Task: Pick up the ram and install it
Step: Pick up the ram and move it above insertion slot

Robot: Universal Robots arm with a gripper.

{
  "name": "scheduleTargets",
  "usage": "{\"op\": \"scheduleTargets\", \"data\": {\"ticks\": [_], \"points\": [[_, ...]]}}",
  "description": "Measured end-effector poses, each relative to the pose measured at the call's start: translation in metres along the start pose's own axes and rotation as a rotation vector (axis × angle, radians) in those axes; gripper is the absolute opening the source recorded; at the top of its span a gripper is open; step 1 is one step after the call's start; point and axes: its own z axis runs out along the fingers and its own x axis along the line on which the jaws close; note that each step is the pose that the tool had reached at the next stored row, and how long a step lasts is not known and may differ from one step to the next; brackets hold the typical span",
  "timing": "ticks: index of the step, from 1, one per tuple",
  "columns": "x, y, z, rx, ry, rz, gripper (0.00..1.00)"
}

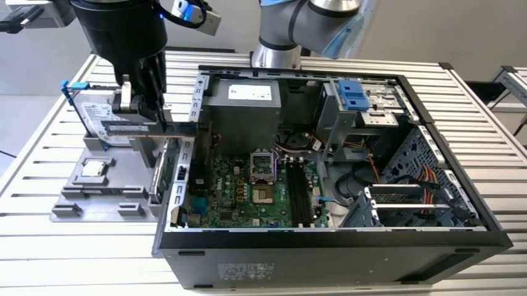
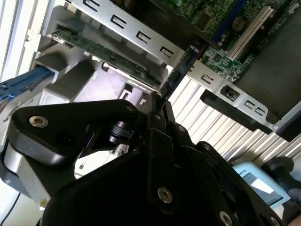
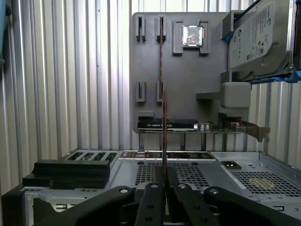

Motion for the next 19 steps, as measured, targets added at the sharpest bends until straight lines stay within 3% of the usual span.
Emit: {"op": "scheduleTargets", "data": {"ticks": [19], "points": [[-0.0016,-0.0194,0.0004,0.0,0.0,0.0,0.0]]}}
